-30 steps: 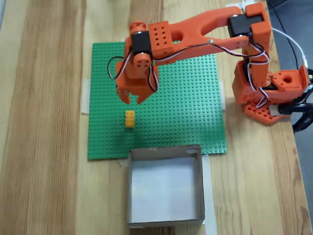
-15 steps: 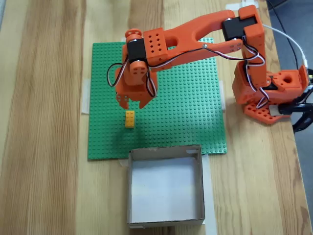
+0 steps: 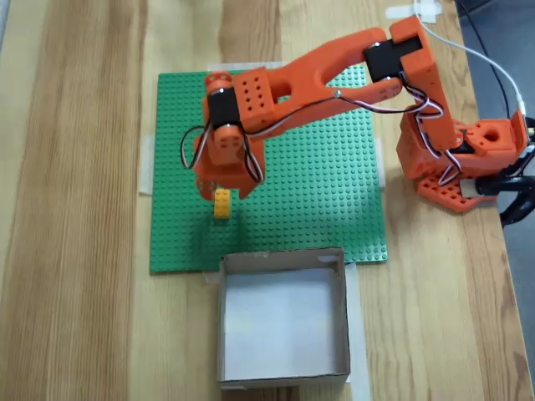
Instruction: Pick the yellow lego block and put it in the box.
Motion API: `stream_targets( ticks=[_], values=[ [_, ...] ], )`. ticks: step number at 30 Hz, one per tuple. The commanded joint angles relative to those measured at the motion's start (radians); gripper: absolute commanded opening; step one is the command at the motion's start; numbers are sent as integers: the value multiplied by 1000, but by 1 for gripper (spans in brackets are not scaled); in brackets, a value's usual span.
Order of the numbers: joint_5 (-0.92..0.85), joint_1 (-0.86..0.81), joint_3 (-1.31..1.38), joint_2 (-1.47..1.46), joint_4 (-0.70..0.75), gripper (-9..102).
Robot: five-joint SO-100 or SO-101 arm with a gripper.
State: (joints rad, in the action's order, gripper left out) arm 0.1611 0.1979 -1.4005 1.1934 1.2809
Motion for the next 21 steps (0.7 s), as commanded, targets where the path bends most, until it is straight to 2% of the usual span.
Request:
stream_targets(
  ticks=[1,21],
  values=[
    [14,3,40,-3,-14,20],
    [14,-17,71,-69,-38,18]
  ],
)
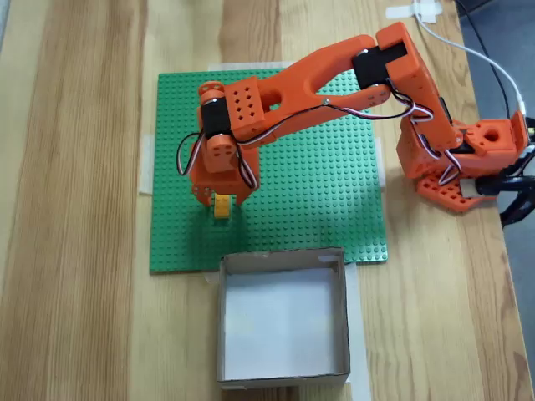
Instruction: Pick the yellow lego block and put it in the box.
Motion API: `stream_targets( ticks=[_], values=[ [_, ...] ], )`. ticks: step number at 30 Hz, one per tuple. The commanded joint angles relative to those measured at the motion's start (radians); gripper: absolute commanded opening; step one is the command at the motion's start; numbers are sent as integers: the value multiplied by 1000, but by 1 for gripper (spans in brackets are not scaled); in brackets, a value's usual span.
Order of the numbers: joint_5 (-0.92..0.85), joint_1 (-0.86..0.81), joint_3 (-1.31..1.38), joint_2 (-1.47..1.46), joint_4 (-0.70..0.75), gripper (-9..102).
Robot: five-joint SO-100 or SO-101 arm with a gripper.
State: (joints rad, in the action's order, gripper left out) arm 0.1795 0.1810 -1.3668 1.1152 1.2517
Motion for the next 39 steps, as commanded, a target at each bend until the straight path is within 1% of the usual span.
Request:
stream_targets(
  ticks=[1,25,27,30,32,34,39],
  values=[
    [-6,-2,37,5,-15,18],
    [-14,-11,55,-29,-34,15],
    [-15,-11,54,-29,-34,13],
    [-31,-14,49,-29,-31,7],
    [-34,-17,46,-28,-28,7],
    [-48,-18,40,-25,-32,4],
    [-58,-28,17,-15,-57,3]
  ],
)
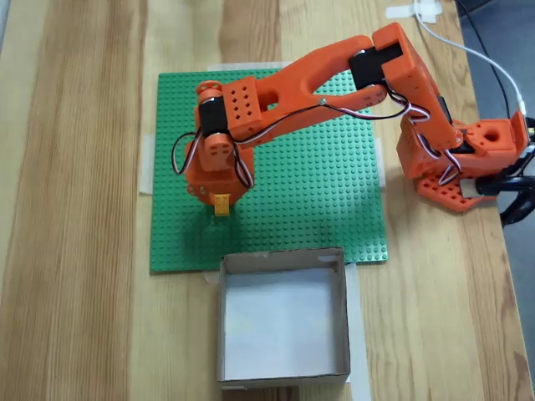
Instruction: Pick the yellow lego block and put it in the box.
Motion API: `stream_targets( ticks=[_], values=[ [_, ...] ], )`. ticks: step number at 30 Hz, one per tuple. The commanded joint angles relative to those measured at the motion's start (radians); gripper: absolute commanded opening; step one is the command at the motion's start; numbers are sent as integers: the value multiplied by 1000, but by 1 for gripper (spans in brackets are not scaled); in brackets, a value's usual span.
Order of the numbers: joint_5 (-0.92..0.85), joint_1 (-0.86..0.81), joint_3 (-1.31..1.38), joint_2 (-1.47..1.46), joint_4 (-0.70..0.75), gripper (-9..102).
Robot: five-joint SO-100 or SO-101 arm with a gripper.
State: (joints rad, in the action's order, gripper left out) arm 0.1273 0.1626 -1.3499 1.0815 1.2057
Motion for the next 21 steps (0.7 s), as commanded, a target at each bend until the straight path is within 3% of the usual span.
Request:
stream_targets(
  ticks=[1,21],
  values=[
    [-8,-11,0,20,-11,3],
    [-37,-23,-71,127,-25,1]
  ],
)
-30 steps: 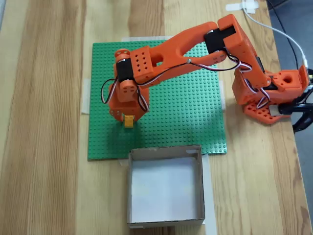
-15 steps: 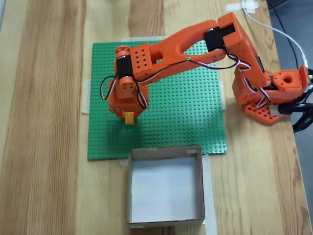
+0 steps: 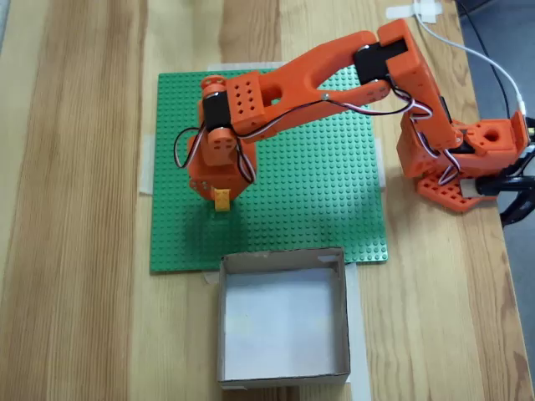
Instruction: Pick the yellow lego block and put it in the box.
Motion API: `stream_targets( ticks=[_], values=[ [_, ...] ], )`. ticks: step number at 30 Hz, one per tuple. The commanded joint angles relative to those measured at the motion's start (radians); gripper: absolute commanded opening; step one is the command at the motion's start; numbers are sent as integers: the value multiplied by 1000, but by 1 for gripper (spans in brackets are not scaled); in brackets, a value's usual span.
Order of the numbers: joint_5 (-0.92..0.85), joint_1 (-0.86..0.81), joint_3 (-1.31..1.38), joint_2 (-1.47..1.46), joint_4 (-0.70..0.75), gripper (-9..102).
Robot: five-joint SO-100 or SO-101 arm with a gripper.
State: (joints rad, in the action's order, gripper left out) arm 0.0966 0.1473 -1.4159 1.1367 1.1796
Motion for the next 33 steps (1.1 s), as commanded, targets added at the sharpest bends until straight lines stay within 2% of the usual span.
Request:
stream_targets(
  ticks=[1,33],
  values=[
    [-6,-9,-9,83,3,1],
    [-75,-9,-183,482,26,1]
  ],
)
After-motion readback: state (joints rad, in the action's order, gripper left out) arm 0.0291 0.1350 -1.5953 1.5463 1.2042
